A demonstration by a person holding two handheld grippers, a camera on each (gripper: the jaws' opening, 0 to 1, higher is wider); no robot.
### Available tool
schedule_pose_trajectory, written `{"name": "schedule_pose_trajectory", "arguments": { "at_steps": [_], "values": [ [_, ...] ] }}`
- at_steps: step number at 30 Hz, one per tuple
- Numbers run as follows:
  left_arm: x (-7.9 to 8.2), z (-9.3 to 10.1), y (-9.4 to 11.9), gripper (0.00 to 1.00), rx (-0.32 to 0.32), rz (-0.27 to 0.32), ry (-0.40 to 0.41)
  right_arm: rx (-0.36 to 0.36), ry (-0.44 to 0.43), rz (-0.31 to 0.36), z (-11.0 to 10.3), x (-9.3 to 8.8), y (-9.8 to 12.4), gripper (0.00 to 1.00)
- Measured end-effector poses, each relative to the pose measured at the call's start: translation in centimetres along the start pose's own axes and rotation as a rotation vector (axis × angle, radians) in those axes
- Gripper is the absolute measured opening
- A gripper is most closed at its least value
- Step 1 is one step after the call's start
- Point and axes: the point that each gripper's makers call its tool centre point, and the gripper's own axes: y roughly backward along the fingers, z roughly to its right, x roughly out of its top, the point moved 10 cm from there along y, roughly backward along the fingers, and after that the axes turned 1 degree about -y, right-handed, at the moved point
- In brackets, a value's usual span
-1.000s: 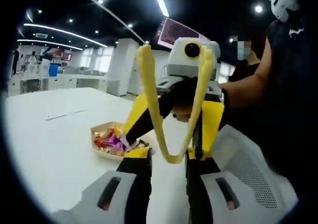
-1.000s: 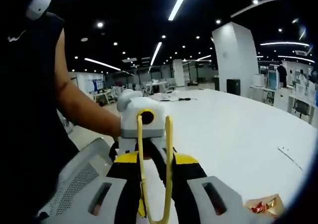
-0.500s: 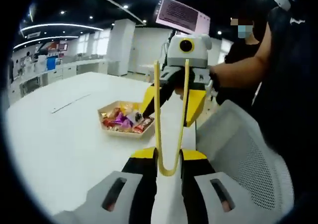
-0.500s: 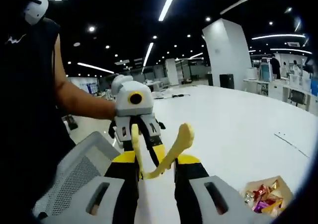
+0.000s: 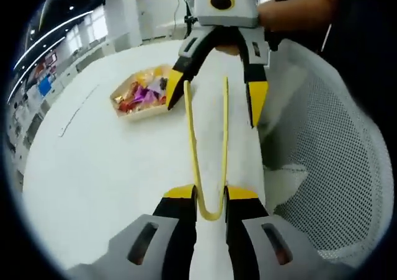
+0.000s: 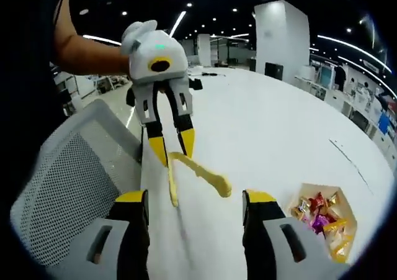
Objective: Place the target food into the container with the food tongs after gripping and lifting it, then release it inside without dropping or visibly crushing the food.
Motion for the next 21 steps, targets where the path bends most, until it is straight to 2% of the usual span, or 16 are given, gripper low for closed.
{"name": "schedule_pose_trajectory", "arguments": {
  "at_steps": [2, 3, 5, 6, 8, 9, 10, 17, 21],
  "values": [
    [-0.4, -0.3, -0.6, 0.12, -0.017, -0.068, 0.002, -0.008, -0.010, 0.006, -0.1, -0.3, 0.2, 0.61],
    [-0.5, -0.6, -0.8, 0.12, -0.008, -0.090, -0.027, -0.024, -0.028, 0.008, -0.1, -0.6, 0.4, 0.61],
    [-0.6, -0.6, -1.3, 0.12, -0.045, -0.163, -0.014, -0.059, -0.039, -0.003, -0.1, -1.1, 0.7, 0.60],
    [-0.4, -0.9, -1.5, 0.12, -0.018, -0.165, -0.055, -0.077, -0.038, -0.010, 0.0, -1.2, 0.8, 0.58],
    [-0.4, -1.2, -1.8, 0.12, -0.010, -0.236, -0.052, -0.103, -0.048, 0.011, -0.1, -1.4, 1.3, 0.55],
    [-0.2, -1.5, -2.0, 0.12, 0.004, -0.240, -0.079, -0.108, -0.065, 0.026, -0.1, -1.4, 1.5, 0.55],
    [-0.2, -1.6, -2.2, 0.12, -0.003, -0.263, -0.067, -0.115, -0.086, 0.038, -0.1, -1.5, 1.7, 0.56],
    [0.7, -2.0, -2.9, 0.13, -0.008, -0.282, -0.067, -0.149, -0.144, 0.041, -0.3, -2.1, 2.7, 0.63],
    [0.4, -1.7, -3.5, 0.13, 0.000, -0.300, -0.077, -0.173, -0.180, 0.066, -0.4, -2.3, 3.4, 0.64]
  ]
}}
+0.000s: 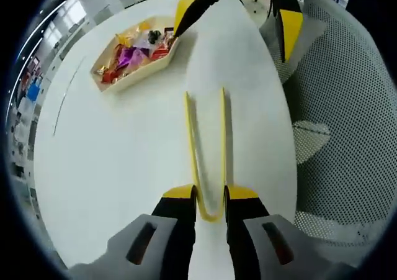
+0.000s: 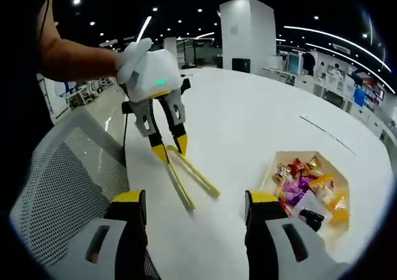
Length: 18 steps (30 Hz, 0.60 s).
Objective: Place the target food into the container with the food tongs after gripping and lifting it, then release it inside without dropping or visibly crushing the food.
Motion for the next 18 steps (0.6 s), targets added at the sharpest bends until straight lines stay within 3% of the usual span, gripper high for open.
{"name": "schedule_pose_trajectory", "arguments": {
  "at_steps": [10, 13, 18],
  "values": [
    [-0.7, 0.5, 0.2, 0.15, 0.037, 0.083, 0.030, -0.040, -0.013, -0.011, 0.3, -0.1, 0.8, 0.65],
    [-0.8, 0.5, 1.4, 0.18, 0.061, 0.190, 0.129, -0.054, -0.024, 0.010, 0.5, 0.4, 1.3, 0.67],
    [-2.3, -0.2, 4.0, 0.41, 0.153, 0.381, 0.300, -0.113, -0.007, 0.030, 1.4, 0.9, 2.6, 0.73]
  ]
}}
